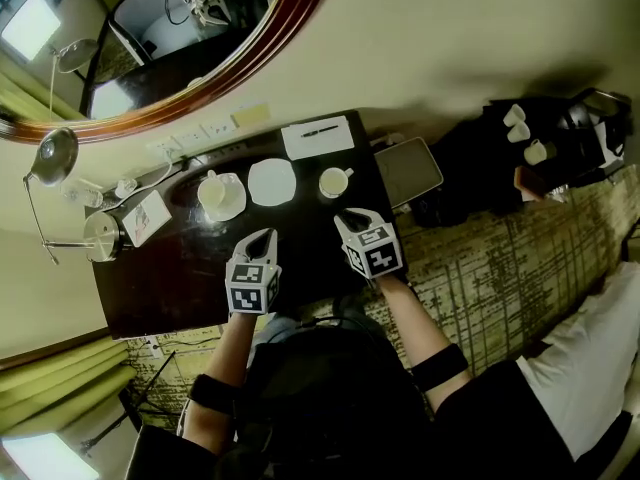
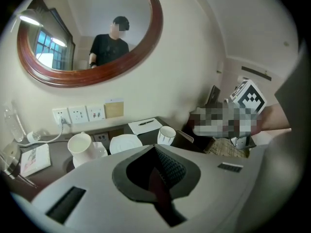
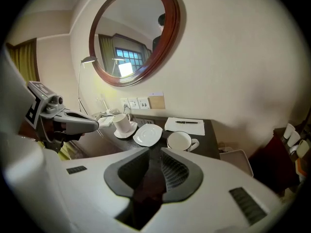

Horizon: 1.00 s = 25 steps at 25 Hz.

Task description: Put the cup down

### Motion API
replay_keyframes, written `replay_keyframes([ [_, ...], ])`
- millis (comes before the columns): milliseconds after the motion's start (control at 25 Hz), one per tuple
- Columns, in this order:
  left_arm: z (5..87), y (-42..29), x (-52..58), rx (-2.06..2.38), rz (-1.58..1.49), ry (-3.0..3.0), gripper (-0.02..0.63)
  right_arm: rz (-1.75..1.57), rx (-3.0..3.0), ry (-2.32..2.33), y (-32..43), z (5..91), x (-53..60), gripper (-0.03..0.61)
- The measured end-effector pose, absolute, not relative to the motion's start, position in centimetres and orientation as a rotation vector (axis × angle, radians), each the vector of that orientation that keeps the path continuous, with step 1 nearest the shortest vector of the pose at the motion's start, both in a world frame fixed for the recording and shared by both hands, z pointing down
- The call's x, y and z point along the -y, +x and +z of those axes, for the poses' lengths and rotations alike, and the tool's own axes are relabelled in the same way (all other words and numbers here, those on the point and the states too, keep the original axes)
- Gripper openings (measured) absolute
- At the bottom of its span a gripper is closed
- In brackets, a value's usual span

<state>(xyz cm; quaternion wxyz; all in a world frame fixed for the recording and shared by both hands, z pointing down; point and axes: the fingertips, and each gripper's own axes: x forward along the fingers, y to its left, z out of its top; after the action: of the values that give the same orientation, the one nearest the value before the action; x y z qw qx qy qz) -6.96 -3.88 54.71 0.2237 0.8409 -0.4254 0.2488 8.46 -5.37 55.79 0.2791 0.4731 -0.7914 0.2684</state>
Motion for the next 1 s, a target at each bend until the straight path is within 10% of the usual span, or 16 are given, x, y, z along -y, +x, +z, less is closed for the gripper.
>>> replay_keyframes([
  [400, 56.6, -4.6, 5.7, 1.069, 0.677, 2.339, 0.001, 0.719, 1.956, 1.302, 9.3, 60.0, 11.1, 0.423],
  [1000, 58.6, -4.5, 6.0, 0.976, 0.707, 2.325, 0.001, 0.669, 1.845, 1.291, 9.4, 65.0, 16.4, 0.479],
])
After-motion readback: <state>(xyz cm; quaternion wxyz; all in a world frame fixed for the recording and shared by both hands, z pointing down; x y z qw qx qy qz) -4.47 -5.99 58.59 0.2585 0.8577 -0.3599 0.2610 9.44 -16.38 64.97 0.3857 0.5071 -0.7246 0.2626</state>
